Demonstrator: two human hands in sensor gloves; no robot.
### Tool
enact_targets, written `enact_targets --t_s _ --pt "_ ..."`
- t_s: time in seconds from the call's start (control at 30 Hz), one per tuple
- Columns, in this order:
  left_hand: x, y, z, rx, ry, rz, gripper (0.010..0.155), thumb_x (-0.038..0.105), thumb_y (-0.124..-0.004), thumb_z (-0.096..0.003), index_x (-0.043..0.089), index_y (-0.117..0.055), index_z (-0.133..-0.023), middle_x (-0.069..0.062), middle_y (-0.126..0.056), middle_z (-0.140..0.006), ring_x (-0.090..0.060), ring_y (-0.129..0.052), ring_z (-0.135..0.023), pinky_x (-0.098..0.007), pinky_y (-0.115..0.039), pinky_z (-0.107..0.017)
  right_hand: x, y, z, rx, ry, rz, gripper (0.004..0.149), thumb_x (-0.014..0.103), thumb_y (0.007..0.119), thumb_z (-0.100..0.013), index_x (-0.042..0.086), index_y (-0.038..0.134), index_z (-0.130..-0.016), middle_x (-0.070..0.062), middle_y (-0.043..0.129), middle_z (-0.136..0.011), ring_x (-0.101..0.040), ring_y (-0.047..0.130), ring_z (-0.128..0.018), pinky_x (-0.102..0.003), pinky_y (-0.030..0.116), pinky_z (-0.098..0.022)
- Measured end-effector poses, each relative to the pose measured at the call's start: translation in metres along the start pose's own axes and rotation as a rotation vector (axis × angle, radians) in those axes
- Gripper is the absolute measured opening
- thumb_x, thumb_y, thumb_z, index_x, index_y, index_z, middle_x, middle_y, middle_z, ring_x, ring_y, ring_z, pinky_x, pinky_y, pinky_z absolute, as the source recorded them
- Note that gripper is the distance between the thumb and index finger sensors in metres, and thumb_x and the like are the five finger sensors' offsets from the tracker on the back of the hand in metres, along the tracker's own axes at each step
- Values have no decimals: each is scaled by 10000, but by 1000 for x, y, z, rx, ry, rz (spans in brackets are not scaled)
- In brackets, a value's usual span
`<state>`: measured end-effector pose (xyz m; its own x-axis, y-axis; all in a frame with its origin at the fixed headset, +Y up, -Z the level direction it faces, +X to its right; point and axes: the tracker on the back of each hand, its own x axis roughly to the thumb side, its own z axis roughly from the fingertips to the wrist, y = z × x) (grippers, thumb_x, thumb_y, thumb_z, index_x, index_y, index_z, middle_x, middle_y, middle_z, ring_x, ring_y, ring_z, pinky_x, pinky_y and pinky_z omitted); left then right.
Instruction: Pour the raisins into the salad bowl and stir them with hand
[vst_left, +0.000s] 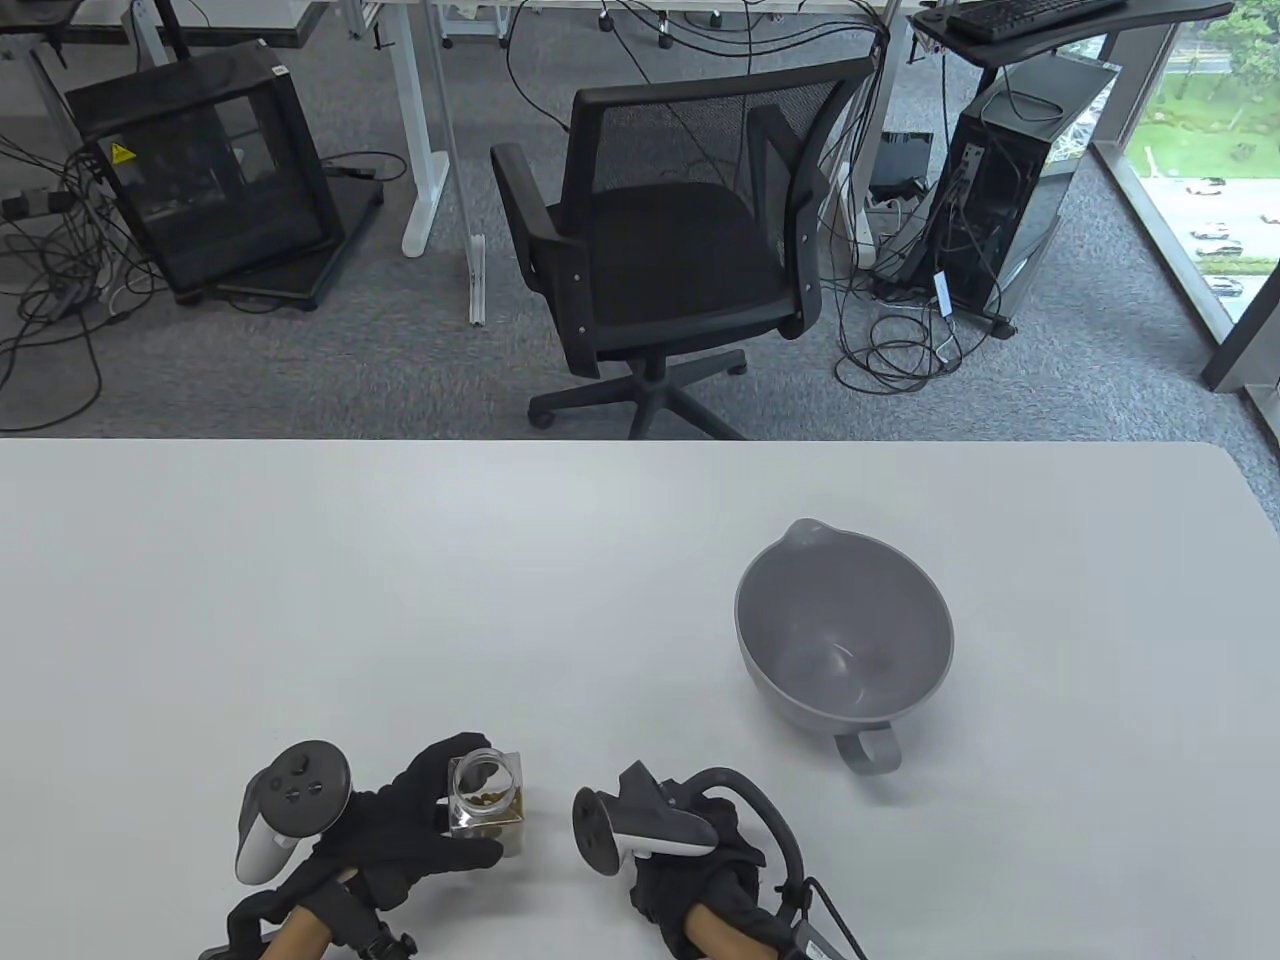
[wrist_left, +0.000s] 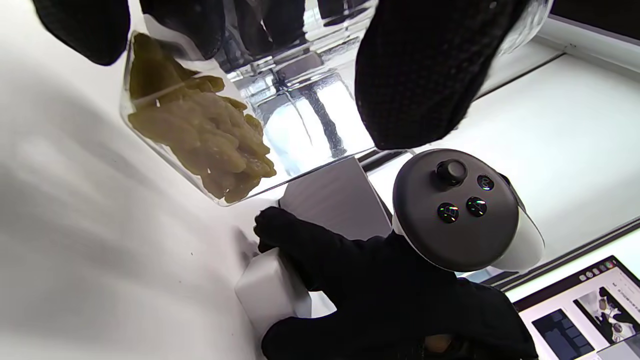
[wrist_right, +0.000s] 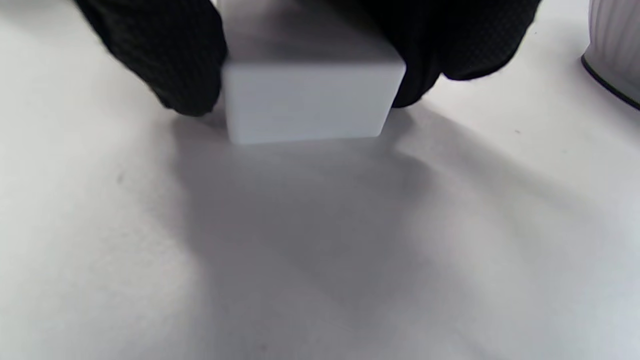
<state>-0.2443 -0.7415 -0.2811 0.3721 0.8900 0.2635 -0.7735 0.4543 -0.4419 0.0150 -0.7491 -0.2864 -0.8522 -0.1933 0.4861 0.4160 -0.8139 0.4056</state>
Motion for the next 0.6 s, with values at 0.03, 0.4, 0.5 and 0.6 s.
enact_targets --t_s 0.03,0.4,0.5,0.6 --pt "0 0 0 2 -3 3 926 392 -1012 -416 232 -402 -1093 -202 -565 -1115 -593 -643 -959 -752 -673 -599 -1 0 1 -36 -9 -38 922 486 762 -499 43 196 -1076 -298 406 -1093 -430 685 -877 -608 596 -631" --pt "4 -2 0 -32 -22 -3 926 395 -1010 -419 235 -398 -1095 -201 -562 -1118 -592 -639 -961 -749 -648 -615 -143 -17 102 -1022 790 -821 1017 647 546 -503 -125 159 -1040 -468 43 -1016 -650 311 -934 -778 367 -613" --pt "3 -2 0 -40 -23 -5 925 397 -1011 -417 238 -400 -1093 -200 -564 -1117 -591 -638 -962 -749 -647 -616 -195 37 87 -731 764 -1358 989 627 503 -520 -190 243 -1014 -504 70 -983 -692 303 -903 -812 311 -583" --pt "4 -3 0 -82 -35 -4 923 401 -1012 -416 240 -402 -1091 -200 -567 -1116 -589 -644 -960 -752 -644 -616 -207 64 69 -557 614 -1427 797 661 417 -580 -70 658 -788 -407 426 -1022 -613 532 -881 -760 450 -576"
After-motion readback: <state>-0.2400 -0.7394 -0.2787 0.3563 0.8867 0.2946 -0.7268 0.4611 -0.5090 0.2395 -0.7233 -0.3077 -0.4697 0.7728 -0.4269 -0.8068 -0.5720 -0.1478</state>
